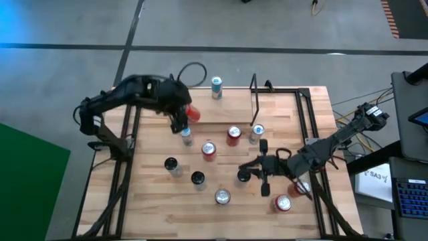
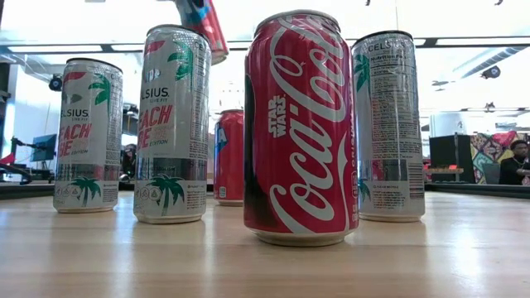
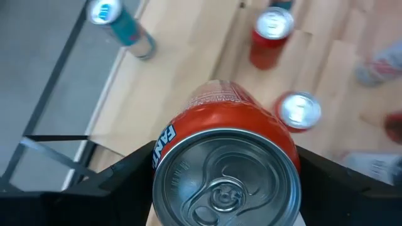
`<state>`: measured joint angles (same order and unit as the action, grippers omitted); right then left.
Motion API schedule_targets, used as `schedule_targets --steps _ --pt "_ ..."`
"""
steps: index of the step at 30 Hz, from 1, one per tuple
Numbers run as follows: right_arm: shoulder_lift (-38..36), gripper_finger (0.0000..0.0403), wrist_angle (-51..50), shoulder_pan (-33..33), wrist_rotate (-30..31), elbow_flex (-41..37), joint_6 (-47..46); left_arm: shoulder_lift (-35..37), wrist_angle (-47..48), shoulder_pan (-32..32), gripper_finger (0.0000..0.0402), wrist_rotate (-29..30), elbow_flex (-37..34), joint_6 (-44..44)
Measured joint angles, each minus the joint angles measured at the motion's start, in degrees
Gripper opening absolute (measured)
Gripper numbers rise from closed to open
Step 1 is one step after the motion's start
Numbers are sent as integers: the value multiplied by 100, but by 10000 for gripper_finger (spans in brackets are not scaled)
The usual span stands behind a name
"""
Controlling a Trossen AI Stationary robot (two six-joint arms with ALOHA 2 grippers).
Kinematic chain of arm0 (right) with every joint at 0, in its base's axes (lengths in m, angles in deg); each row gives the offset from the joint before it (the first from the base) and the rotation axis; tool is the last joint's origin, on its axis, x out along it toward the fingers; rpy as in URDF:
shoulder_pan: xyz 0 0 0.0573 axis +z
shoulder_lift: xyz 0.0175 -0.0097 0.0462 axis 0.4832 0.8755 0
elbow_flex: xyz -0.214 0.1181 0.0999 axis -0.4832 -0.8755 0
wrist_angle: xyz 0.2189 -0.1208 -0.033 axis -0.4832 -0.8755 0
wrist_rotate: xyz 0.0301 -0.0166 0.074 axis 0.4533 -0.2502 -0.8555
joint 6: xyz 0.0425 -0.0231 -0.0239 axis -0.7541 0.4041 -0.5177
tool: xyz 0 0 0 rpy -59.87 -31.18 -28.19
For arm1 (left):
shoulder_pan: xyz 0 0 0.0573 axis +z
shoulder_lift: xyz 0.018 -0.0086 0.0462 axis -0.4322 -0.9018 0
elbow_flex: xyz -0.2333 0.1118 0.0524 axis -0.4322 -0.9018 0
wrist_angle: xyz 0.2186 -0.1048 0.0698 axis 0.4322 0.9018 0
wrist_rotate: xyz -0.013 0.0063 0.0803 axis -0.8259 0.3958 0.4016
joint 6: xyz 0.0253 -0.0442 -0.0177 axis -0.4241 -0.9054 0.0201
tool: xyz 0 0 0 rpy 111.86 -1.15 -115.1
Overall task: Place canned beverage on shelf
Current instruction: Put the bottom left orange soda can on the shelf
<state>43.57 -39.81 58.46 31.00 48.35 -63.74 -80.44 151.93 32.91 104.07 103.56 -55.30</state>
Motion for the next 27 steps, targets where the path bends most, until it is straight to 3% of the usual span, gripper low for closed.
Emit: schedule_targets --steps 11,27 --pt "-387 12 -607 -672 -197 0 28 -318 -266 1203 287 -181 -69 602" --pt "-385 12 -1575 -1328 -196 0 -15 -1494 -308 1567 287 -497 -73 1277"
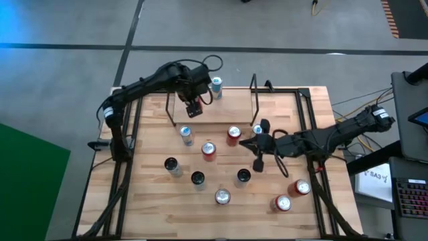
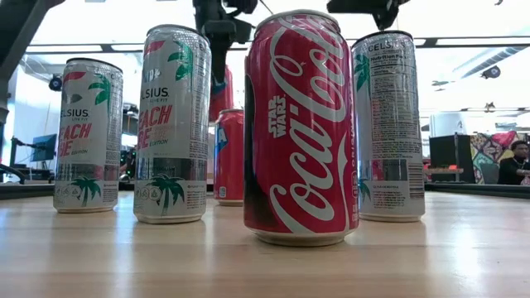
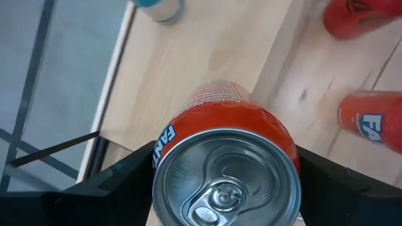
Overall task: Place canned beverage on shelf
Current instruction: Put the bottom left orange soda can on the shelf
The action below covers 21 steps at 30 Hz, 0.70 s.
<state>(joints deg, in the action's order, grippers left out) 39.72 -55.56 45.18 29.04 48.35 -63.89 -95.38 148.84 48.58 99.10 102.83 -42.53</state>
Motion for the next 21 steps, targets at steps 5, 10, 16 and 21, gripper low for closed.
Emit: schedule_targets --steps 5,10,16,21 --pt "2 12 -279 -365 -37 0 250 -156 -101 64 287 5 0 102" --pt "2 12 -311 -739 -44 0 298 -309 -120 190 287 -69 0 316" --pt "2 12 -314 -873 -62 0 162 -472 -160 378 287 -344 -2 339" --pt "2 12 -322 -873 -60 0 84 -565 -216 403 287 -440 -6 275"
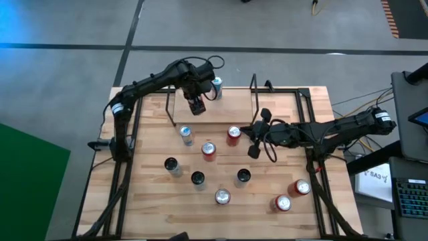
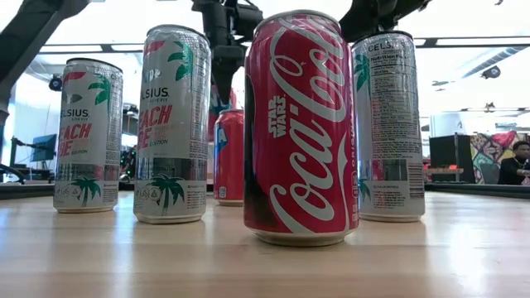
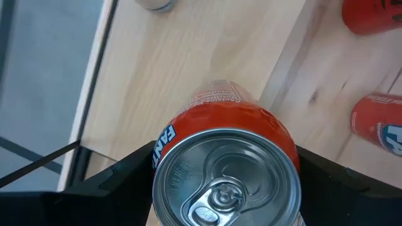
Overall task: Place canned beverage on shelf
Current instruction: Put the bottom left orange soda can on the shelf
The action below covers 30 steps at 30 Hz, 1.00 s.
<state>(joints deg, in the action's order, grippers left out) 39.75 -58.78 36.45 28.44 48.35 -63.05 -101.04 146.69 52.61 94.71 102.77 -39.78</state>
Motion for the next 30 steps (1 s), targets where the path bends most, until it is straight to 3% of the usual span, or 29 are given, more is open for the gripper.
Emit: schedule_targets --steps 7,30 --pt "2 12 -79 0 5 0 -31 -18 -343 34 287 -306 -1 62" --pt "-81 12 104 -236 28 0 455 -30 -534 313 287 -355 -267 186"
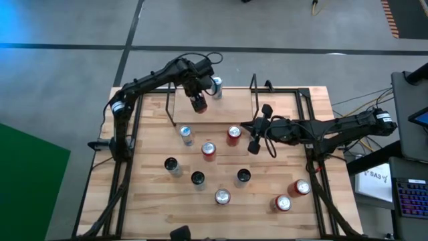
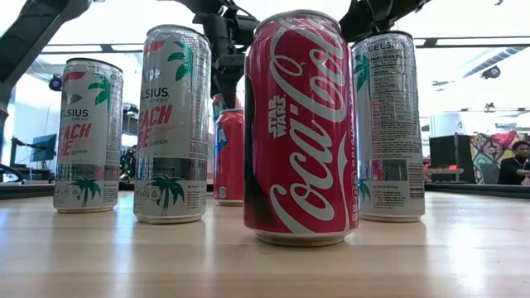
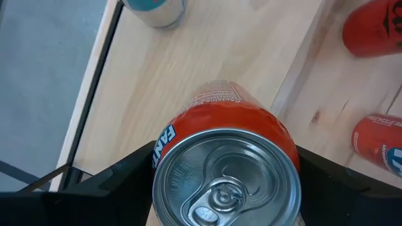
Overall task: Place canned beverage on shelf
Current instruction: Put the bottom left orange soda can on the shelf
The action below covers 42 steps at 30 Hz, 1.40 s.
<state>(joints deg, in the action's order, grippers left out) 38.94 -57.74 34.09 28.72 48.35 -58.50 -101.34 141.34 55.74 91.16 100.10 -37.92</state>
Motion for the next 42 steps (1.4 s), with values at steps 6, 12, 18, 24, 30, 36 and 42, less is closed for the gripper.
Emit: schedule_targets --steps 6,12,18,24,30,36,42 --pt "0 12 0 -22 -4 0 121 -2 -39 0 287 0 -188 -70" --pt "0 12 -2 -65 -1 0 158 0 -37 0 287 -7 -197 -224" --pt "0 12 -36 -68 -3 0 172 0 -21 0 287 -9 -197 -325" --pt "0 12 -42 -63 -4 0 180 0 126 9 287 -9 -206 -390" --pt "0 12 -44 -63 -4 0 188 0 144 36 287 -9 -303 -454" --pt "0 12 -46 -63 -4 0 202 2 161 134 287 2 -528 -475" --pt "0 12 -50 -63 -4 0 174 4 153 209 287 11 -570 -502"
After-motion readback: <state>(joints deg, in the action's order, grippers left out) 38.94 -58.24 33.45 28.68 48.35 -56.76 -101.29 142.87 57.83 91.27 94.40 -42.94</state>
